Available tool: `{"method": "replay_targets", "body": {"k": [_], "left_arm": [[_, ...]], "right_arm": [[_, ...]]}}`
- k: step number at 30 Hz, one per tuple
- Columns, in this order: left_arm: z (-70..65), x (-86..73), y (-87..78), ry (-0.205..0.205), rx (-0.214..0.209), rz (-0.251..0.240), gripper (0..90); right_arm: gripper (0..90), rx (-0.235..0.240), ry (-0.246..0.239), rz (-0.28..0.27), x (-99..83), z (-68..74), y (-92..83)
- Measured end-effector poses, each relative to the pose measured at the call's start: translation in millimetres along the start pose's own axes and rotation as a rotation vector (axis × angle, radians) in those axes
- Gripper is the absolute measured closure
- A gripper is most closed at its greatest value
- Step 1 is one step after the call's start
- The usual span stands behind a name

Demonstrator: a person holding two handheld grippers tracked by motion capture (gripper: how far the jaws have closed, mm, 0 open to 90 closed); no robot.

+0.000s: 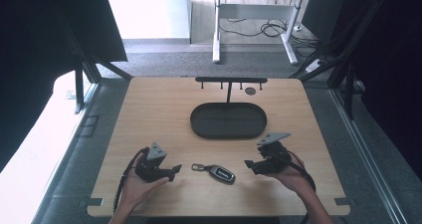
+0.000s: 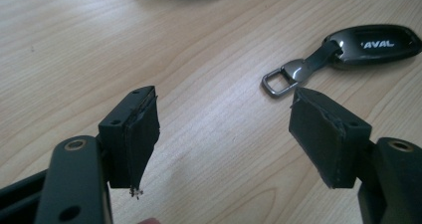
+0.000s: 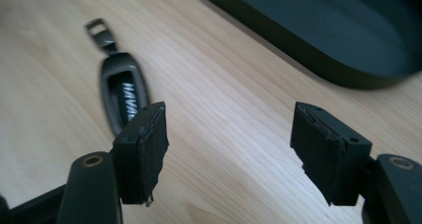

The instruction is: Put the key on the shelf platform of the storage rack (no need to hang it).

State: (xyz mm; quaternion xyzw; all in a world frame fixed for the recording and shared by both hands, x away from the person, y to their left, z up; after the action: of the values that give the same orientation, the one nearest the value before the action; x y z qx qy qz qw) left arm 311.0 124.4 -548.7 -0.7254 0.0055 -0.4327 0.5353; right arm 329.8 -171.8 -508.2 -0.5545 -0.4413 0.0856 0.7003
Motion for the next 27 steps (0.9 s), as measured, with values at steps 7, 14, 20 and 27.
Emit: {"method": "replay_targets", "body": {"k": [7, 14, 20, 27], "left_arm": [[5.8, -0.2, 7.1, -0.017, 0.014, 0.028, 27.0], [3.5, -3.3, 8.0, -0.024, 0.003, 0.036, 27.0], [4.7, -4.7, 2.7, -0.037, 0.006, 0.019, 27.3], [10.5, -7.3, 5.2, -0.057, 0.010, 0.025, 27.5]], "right_arm": [[31.7, 0.046, -0.078, 0.067, 19.0, 23.5, 9.1], [32.1, 0.060, -0.096, 0.122, 24.6, 28.1, 24.4], [32.4, 0.068, -0.157, 0.160, 34.0, 42.7, 33.2], [32.3, 0.083, -0.209, 0.195, 42.8, 56.8, 40.9]]}}
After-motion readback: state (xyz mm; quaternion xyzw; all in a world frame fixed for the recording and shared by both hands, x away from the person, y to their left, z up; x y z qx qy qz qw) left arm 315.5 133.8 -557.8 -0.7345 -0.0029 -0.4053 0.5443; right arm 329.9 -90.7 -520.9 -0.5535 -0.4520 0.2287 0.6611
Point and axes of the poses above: each handheld gripper's, and its own axes: y roughly forward along the jaws, x roughly out of its top, z roughly to its left, the point moved 8 cm from there along y, roughly forward along the jaws, and after that the axes turned 7 degrees about z, right-handed, at the moved point
